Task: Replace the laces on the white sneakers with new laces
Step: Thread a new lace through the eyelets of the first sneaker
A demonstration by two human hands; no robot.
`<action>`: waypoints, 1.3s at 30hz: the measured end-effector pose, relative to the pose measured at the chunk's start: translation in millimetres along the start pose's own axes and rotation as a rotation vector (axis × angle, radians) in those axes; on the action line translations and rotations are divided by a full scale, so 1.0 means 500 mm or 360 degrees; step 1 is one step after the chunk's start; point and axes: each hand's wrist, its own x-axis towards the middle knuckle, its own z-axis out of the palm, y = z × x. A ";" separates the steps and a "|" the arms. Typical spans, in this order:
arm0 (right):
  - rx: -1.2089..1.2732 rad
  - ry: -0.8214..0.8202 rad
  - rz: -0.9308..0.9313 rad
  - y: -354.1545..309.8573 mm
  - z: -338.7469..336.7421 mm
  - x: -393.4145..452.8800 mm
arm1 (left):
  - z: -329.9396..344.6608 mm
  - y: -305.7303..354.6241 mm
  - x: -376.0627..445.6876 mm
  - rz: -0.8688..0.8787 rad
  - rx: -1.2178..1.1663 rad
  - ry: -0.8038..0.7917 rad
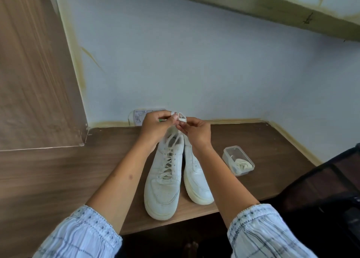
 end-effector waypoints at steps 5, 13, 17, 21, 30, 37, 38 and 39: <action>-0.1375 -0.0408 -0.0480 0.079 -0.030 0.044 | -0.006 -0.106 0.047 0.0134 0.0952 -0.0139; -0.1522 -0.0642 -0.0607 0.029 -0.063 0.080 | -0.043 -0.103 0.072 0.0538 0.1788 -0.0702; -0.1744 -0.0797 -0.0658 0.063 -0.053 0.062 | -0.031 -0.106 0.077 0.0491 0.1596 -0.0475; -0.2009 -0.0961 -0.0444 0.108 -0.044 0.055 | -0.037 -0.110 0.049 0.0267 0.0892 -0.0396; -0.2150 -0.0760 -0.0761 0.072 -0.030 0.046 | -0.053 -0.212 -0.046 0.0257 0.0511 -0.0169; -0.2128 -0.1035 -0.0510 0.081 -0.009 0.045 | -0.026 -0.246 -0.073 0.0319 0.0479 -0.0016; -0.1989 -0.0976 -0.0584 0.090 -0.007 0.046 | -0.027 -0.247 -0.076 0.0313 0.0493 -0.0015; -0.1745 -0.0850 -0.0657 0.094 -0.008 0.048 | -0.027 -0.245 -0.080 0.0305 0.0504 -0.0018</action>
